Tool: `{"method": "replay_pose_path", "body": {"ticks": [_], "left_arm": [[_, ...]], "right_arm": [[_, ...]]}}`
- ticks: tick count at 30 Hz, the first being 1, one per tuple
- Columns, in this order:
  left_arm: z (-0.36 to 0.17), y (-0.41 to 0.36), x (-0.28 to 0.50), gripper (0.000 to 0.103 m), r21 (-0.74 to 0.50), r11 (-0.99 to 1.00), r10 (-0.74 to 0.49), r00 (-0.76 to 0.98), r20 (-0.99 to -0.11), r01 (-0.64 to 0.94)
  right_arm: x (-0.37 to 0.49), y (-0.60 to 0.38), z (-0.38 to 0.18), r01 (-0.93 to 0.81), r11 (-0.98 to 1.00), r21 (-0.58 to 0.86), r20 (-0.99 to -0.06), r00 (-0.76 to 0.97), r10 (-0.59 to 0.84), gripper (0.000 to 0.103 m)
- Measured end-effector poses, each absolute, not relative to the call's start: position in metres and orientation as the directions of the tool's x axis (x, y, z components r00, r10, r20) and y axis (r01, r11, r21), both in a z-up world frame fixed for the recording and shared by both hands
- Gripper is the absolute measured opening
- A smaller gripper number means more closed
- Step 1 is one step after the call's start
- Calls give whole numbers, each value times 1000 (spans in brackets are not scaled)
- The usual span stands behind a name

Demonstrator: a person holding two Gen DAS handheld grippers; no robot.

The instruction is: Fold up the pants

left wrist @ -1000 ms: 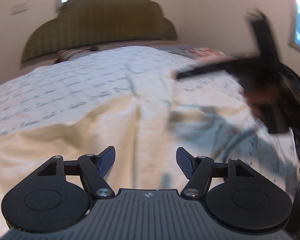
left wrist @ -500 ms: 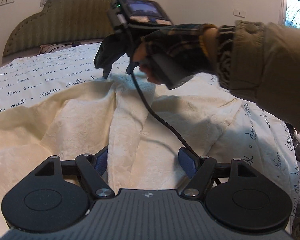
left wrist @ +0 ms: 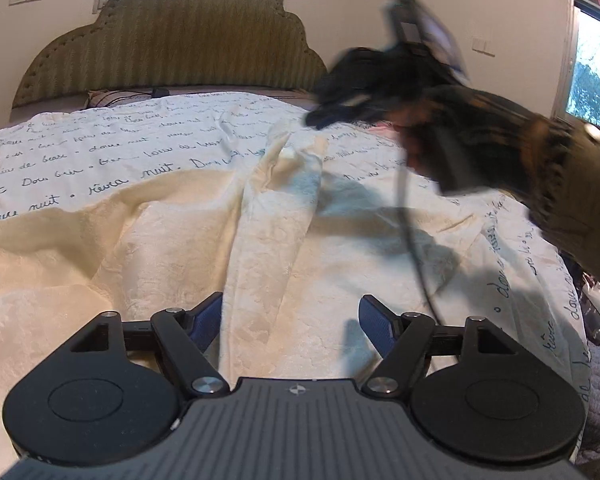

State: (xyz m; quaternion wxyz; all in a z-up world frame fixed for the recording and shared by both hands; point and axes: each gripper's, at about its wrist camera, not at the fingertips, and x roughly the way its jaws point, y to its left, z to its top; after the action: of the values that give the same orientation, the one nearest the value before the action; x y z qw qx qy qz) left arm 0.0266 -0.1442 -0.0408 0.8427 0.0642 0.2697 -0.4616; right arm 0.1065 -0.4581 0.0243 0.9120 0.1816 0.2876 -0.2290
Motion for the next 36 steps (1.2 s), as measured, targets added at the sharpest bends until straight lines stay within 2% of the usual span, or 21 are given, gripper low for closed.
{"method": "replay_pose_path", "body": {"ticks": [3,5,9,11,12,15,16,19,21,22,23,24,26,28,32,36], "left_arm": [[-37,-152,25,72,-92,599,-703,467,-536,795],[-36,-159,22,72,-36,606,-675,489,-553,795],[-36,-172,15,72,43,599,-651,517,-556,800],[-38,-176,11,73,65,600,-644,529,-553,798],[-42,-176,10,74,74,599,-641,533,-553,797],[-46,-173,15,76,38,601,-652,518,-554,798],[-46,-170,18,76,12,601,-662,506,-553,799],[-48,-162,28,79,-70,593,-693,464,-552,802],[-48,-159,32,83,-111,584,-712,442,-546,804],[-49,-157,33,83,-123,582,-718,436,-542,804],[-49,-156,34,83,-131,580,-722,433,-539,804],[-49,-155,34,83,-139,579,-726,430,-537,803],[-49,-152,36,83,-156,577,-733,425,-531,802],[-48,-150,37,83,-169,576,-739,421,-526,800],[-47,-149,37,79,-183,589,-738,431,-519,787],[-43,-156,35,68,-138,632,-690,473,-548,762]], "right_arm": [[59,-477,29,536,788,302,-569,765,-302,9],[44,-489,25,521,776,356,-580,774,-254,9],[51,-487,17,437,751,495,-552,825,-117,11],[71,-473,18,419,770,481,-558,824,-100,15],[85,-465,19,425,785,450,-577,810,-108,23],[139,-439,16,456,845,279,-669,724,-170,60],[152,-430,14,457,862,217,-681,704,-201,62],[189,-405,3,445,895,-7,-711,628,-318,61],[203,-399,-8,448,889,-96,-723,582,-372,61],[206,-401,-15,431,896,-105,-737,571,-362,54],[206,-404,-18,417,905,-84,-744,578,-335,43],[203,-408,-20,416,908,-51,-746,589,-312,28],[188,-420,-16,444,895,34,-729,624,-282,11],[164,-438,-8,488,858,159,-693,674,-255,7],[99,-473,4,517,754,405,-596,775,-212,7],[32,-491,9,510,686,519,-535,820,-205,7]]}}
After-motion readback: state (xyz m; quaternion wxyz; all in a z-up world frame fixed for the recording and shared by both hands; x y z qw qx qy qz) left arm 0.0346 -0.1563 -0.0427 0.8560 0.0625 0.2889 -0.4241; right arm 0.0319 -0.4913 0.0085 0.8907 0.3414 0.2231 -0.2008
